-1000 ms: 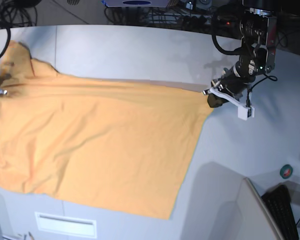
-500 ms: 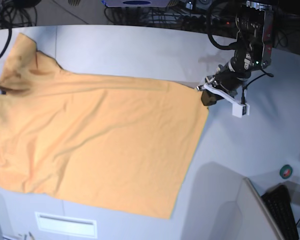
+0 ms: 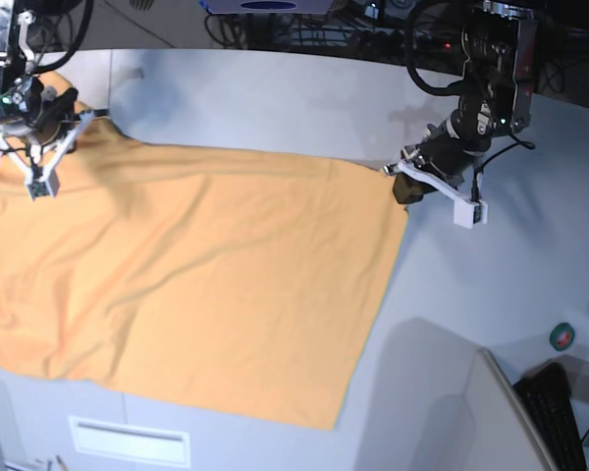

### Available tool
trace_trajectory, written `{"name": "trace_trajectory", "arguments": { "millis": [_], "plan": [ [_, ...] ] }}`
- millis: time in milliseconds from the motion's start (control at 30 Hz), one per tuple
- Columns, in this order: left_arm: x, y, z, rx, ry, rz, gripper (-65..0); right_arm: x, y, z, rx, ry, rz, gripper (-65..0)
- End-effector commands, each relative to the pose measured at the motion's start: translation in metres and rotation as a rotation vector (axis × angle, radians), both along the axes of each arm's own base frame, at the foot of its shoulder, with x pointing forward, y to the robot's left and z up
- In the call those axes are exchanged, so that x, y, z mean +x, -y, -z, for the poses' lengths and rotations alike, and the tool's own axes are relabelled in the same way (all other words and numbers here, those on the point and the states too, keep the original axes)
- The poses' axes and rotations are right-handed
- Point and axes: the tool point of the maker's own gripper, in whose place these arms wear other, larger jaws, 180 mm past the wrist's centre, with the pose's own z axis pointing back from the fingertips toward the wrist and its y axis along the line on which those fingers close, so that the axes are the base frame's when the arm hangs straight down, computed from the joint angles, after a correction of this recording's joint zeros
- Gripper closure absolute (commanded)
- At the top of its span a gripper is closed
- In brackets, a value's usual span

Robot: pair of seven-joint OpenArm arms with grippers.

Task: Layout the t-shirt on the table in an organized manner, then fold the t-shirt properly
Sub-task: 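Regrasp the shirt shoulder with the right gripper and pull it outward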

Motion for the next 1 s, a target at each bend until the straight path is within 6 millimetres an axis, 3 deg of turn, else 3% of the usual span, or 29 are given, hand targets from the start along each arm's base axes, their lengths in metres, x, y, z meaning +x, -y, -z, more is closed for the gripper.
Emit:
{"name": "trace_trajectory", "arguments": {
  "millis": [0, 267, 400, 567, 767, 900, 967],
  "plan": [
    [0.007, -0.003, -0.009, 0.004, 0.036, -0.003, 0.0, 0.006, 0.007, -0.001, -0.01, 0.012, 0.009, 0.0],
    [0.008, -0.007, -0.009, 0.008, 0.037, -0.01, 0.0, -0.012, 0.013, 0.037, 0.019, -0.086, 0.049, 0.0],
    [0.008, -0.006, -0.009, 0.008, 0.037, -0.008, 0.0, -0.022, -0.002, 0.045, 0.037, -0.116, 0.017, 0.0],
    [0.008, -0.004, -0.01, 0.005, 0.038, -0.005, 0.0, -0.033, -0.032, 0.032, 0.049, -0.094, -0.088, 0.0],
    [0.007, -0.005, -0.009, 0.006, 0.034, -0.008, 0.0, -0.03, -0.037, 0.01, 0.035, -0.068, -0.116, 0.0],
    [0.002, -0.007, -0.006, 0.009, 0.023, -0.012, 0.0, -0.016, 0.008, -0.013, -0.017, 0.017, 0.03, 0.0],
    [0.002, -0.007, -0.006, 0.009, 0.024, -0.013, 0.0, -0.014, 0.039, -0.023, -0.038, 0.058, 0.158, 0.0]
  ]
}}
